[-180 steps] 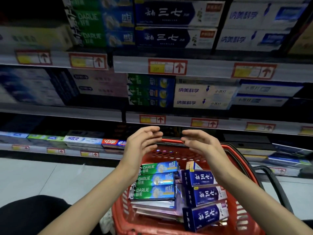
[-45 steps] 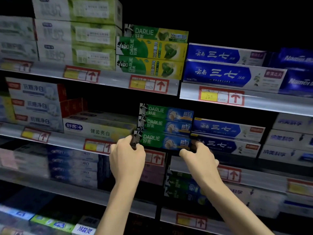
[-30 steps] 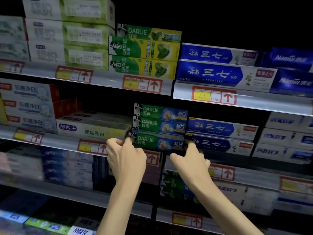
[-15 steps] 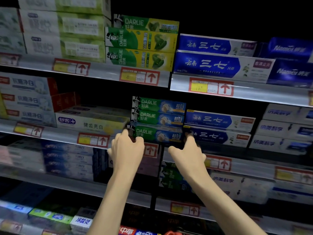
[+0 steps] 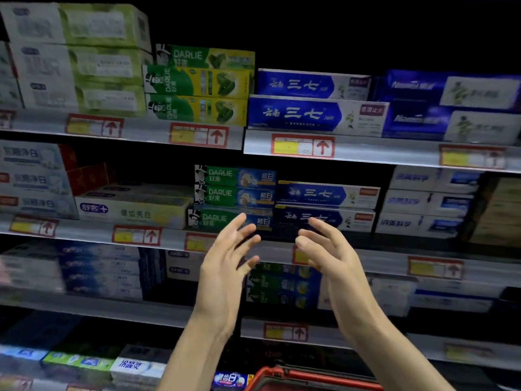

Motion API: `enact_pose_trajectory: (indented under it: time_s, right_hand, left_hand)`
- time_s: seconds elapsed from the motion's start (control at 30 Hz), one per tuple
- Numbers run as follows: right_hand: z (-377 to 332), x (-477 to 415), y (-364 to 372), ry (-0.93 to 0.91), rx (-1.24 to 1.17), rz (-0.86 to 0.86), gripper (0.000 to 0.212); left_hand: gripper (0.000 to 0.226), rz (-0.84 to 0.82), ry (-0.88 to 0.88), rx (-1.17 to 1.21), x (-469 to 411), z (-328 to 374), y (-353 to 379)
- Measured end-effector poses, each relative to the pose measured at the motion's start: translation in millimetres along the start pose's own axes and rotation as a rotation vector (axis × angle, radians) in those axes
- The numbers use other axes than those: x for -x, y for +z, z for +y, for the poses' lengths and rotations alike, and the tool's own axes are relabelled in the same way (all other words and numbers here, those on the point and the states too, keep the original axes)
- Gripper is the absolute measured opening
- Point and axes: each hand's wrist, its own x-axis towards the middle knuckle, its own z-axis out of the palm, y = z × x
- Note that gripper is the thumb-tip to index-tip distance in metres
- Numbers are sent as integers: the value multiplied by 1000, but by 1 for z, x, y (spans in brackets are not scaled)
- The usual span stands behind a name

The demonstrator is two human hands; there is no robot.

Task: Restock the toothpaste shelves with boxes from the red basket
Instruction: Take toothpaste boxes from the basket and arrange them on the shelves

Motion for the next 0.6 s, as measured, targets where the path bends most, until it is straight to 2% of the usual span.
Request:
enact_pose_trajectory:
  time_s: [0.23, 0.37, 0.47, 0.6]
  right_hand:
    - [1, 40, -59, 42, 25, -6, 60]
    - [15, 65, -93, 75, 70, -32, 55]
    - [33, 89, -119, 100, 110, -46, 54]
    - [65, 113, -146, 194, 132, -42, 53]
  left_hand:
    - [44, -27, -64, -88, 49, -31, -5]
    - [49, -80, -117, -175, 69, -53, -1]
    - [45, -88, -200, -260, 76, -73, 3]
    - [27, -71, -377, -384, 86, -109, 3]
